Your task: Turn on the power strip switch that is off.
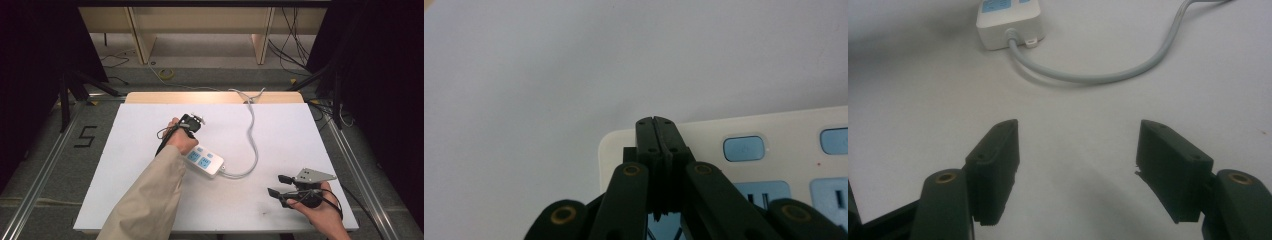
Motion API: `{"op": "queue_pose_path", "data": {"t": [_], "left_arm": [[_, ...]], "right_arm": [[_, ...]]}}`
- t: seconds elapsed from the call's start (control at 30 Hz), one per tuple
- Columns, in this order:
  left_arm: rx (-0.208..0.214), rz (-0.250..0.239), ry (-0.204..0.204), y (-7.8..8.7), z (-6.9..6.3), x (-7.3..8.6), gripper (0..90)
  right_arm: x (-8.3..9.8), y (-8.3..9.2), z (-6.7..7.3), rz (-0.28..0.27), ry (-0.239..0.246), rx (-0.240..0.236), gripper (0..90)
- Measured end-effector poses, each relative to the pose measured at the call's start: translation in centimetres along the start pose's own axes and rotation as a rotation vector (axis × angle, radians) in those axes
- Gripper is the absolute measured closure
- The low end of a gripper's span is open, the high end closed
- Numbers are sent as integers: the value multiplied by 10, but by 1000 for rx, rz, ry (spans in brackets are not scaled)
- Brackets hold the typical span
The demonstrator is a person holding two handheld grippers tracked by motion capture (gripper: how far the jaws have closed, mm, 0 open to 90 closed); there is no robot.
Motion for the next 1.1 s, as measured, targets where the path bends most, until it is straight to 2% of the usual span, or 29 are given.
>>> {"op": "queue_pose_path", "data": {"t": [0.1,0.3,0.37,0.43,0.7,0.9,1.1], "left_arm": [[0,-7,-5,0,2,1,897],[9,-53,10,6,4,1,893],[7,-66,18,8,6,1,852],[3,-70,11,11,8,2,851],[22,-107,30,23,11,6,809],[37,-147,41,35,14,12,730],[68,-199,79,45,16,23,605]], "right_arm": [[0,0,0,0,0,0,346],[0,0,-1,-3,1,1,346],[0,0,-1,-2,-1,1,346],[0,0,0,-1,-1,0,347],[0,0,-1,0,0,2,346],[0,0,-1,-2,-3,0,347],[0,-1,-1,2,-5,1,346]]}}
Point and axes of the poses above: each handheld gripper's, and its own axes: y roughly backward along the jaws, x roughly out of its underside, z roughly to its left, the point moved 3 cm from there along -y, roughly forward along the jaws, and after that the axes turned 7 degrees about y, right-handed, at the moved point
